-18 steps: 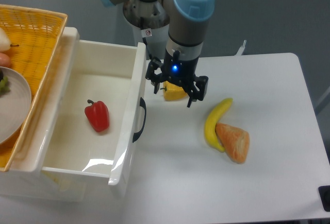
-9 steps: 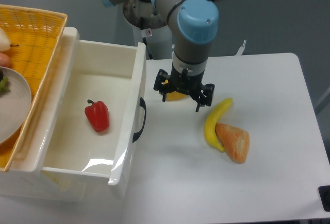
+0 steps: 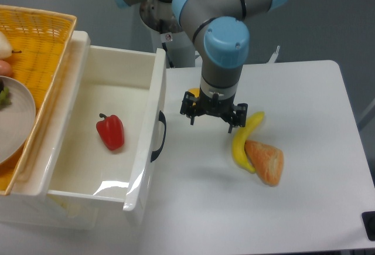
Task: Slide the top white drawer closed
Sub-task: 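Lower the open gripper beside the drawer's outer side wall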
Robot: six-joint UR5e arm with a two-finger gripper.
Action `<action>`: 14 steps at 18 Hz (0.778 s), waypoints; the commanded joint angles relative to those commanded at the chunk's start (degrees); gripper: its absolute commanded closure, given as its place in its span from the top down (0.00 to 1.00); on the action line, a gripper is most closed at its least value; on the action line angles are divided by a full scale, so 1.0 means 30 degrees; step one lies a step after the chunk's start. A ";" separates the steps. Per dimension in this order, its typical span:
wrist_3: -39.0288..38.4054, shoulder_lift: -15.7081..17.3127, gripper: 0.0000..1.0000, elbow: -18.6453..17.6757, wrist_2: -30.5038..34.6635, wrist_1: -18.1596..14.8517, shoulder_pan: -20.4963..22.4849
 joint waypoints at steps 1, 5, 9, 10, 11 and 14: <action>0.0000 -0.0118 1.00 0.0000 0.0029 0.0262 0.0000; -0.0029 -0.0587 1.00 0.0030 0.0204 0.1143 -0.0088; -0.0087 -0.1319 1.00 0.0059 0.1549 0.1523 -0.0553; -0.0088 -0.1436 1.00 0.0030 0.1582 0.1524 -0.0702; -0.0117 -0.1641 1.00 0.0059 0.1582 0.1524 -0.0732; -0.0088 -0.1847 1.00 0.0117 0.1378 0.1583 -0.0849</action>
